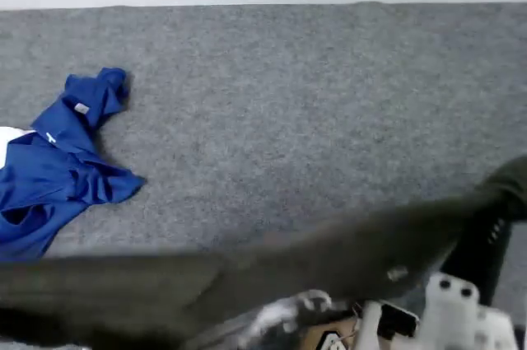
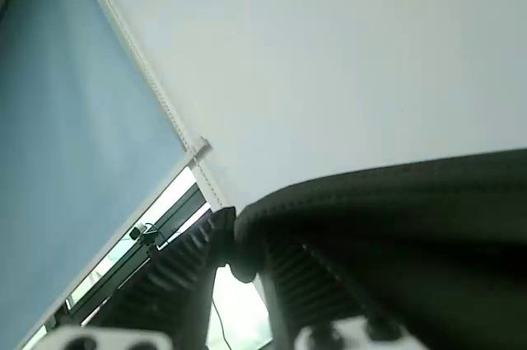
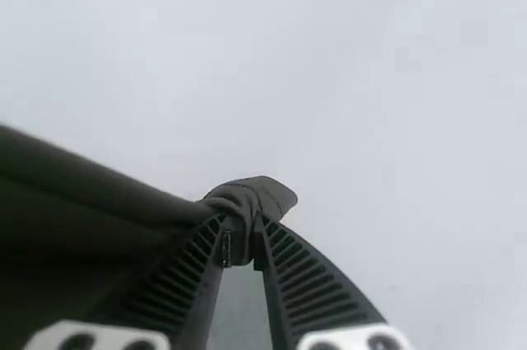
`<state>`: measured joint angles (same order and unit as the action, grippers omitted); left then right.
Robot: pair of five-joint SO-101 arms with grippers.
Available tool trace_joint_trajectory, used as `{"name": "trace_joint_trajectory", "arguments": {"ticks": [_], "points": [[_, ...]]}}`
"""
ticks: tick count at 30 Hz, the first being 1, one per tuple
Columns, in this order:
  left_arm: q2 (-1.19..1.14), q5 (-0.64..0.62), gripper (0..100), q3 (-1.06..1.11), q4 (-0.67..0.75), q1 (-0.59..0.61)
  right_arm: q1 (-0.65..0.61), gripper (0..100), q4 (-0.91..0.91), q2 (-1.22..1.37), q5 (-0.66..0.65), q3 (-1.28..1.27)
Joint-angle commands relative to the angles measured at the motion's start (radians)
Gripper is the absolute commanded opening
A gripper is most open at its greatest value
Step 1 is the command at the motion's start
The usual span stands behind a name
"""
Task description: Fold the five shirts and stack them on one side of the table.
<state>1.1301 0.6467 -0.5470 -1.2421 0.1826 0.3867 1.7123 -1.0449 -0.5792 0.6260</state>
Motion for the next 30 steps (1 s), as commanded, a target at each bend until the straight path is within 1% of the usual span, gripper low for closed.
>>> {"name": "trace_joint_trajectory", "arguments": {"ticks": [1, 4, 7, 10, 13, 16, 19, 25, 30], "points": [[0.000, 0.044, 0, 0.007, -0.012, 0.006, 0.065, 1.0, -0.076, -0.016, -0.011, -0.002], [0.000, 0.048, 0, 0.007, -0.014, 0.017, 0.104, 1.0, -0.130, -0.025, -0.011, -0.002], [-0.009, 0.046, 0, 0.021, -0.015, 0.084, 0.113, 1.0, -0.139, -0.021, -0.009, -0.006], [0.000, 0.046, 0, 0.127, -0.006, 0.124, 0.113, 1.0, -0.140, -0.002, -0.005, -0.077], [-0.003, 0.044, 0, 0.223, -0.006, 0.133, 0.114, 1.0, -0.142, 0.019, -0.002, -0.167], [-0.008, 0.043, 0, 0.335, 0.008, 0.133, 0.114, 1.0, -0.199, 0.021, -0.002, -0.279], [-0.008, 0.043, 0, 0.490, 0.114, 0.135, 0.114, 1.0, -0.292, 0.021, -0.002, -0.400], [-0.008, 0.043, 0, 0.829, 0.400, 0.130, 0.102, 1.0, -0.498, 0.028, 0.000, -0.689], [-0.009, 0.043, 0, 1.112, 0.644, 0.129, 0.016, 1.0, -0.687, 0.028, -0.008, -0.957]]}}
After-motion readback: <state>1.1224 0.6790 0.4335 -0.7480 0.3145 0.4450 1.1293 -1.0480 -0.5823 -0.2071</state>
